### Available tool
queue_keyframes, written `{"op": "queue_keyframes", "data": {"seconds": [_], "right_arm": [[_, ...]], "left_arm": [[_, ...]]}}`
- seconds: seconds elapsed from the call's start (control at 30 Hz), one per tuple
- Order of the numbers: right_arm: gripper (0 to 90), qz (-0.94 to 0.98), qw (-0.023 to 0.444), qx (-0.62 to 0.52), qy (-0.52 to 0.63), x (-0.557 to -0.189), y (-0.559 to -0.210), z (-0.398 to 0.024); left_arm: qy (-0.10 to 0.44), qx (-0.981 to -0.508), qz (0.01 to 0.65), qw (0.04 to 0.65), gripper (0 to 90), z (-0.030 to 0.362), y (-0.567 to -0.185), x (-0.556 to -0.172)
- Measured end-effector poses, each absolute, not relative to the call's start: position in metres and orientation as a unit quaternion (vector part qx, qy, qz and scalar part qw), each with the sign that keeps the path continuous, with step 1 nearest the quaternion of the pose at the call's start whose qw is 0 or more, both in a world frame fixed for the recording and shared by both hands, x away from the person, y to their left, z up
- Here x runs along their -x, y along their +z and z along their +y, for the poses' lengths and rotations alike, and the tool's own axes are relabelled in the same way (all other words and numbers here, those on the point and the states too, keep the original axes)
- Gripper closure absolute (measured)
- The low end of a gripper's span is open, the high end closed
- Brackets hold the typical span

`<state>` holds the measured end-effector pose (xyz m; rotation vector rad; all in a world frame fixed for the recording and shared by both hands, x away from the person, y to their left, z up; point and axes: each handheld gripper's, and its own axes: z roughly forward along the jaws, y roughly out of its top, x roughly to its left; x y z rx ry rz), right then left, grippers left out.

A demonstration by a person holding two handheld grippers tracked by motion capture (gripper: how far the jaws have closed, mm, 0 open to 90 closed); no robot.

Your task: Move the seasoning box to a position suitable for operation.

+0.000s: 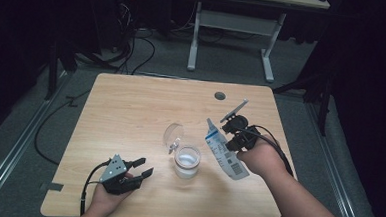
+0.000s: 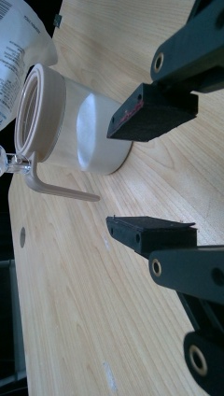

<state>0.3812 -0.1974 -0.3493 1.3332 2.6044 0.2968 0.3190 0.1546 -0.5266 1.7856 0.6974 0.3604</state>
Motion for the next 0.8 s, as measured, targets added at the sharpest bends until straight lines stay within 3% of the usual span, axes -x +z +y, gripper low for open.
{"op": "queue_keyframes", "data": {"seconds": [0.8], "right_arm": [[90.0, 0.863, 0.099, -0.489, 0.079, -0.413, -0.386, -0.228]], "left_arm": [[0.147, -0.760, 0.293, 0.562, 50.5, 0.154, -0.528, -0.320]]}}
